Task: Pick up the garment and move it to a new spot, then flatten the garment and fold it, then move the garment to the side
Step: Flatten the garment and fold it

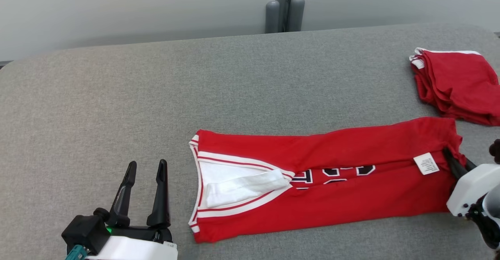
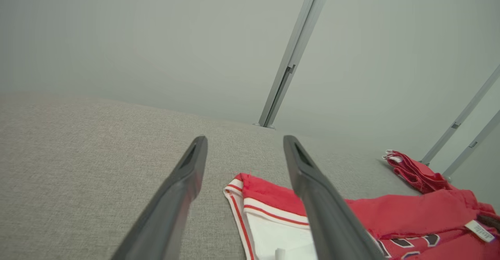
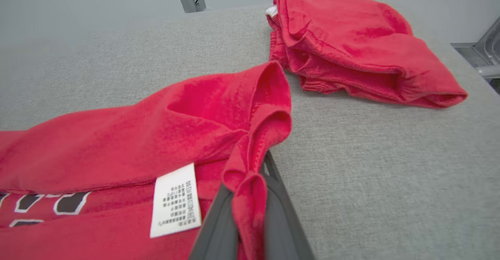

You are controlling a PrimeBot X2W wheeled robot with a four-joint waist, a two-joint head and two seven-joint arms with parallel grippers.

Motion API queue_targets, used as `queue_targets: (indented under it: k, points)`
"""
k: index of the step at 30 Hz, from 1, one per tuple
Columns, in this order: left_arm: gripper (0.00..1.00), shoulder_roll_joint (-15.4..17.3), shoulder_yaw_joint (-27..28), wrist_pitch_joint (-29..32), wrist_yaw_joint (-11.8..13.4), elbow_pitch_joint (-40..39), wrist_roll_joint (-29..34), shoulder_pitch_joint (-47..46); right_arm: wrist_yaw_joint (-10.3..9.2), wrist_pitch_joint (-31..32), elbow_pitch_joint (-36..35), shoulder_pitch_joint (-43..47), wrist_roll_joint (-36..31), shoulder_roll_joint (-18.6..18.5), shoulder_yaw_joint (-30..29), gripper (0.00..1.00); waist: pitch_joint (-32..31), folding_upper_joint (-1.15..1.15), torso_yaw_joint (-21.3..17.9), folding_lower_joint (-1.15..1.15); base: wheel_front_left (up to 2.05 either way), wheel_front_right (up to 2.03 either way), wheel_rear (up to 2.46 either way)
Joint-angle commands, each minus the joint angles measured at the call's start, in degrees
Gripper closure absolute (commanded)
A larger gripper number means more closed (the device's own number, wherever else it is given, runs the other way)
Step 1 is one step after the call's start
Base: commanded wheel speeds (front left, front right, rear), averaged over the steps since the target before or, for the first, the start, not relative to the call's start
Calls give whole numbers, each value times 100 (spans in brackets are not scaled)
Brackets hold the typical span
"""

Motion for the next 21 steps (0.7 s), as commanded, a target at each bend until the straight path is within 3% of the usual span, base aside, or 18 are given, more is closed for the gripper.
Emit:
queue_targets:
  k: [1,11,21]
  points:
    - [0,24,51,-22,-9,24,37,28,-1,24,-78,66,15,-73,-88,100,-3,0,-51,0,0,0,0]
    - [0,65,141,-23,-2,195,161,-44,-1,197,-671,250,112,39,-332,100,-7,0,-90,0,0,0,0]
    - [0,35,300,-23,-39,320,171,-51,-1,846,-2259,479,706,257,233,100,-140,0,223,0,0,0,0]
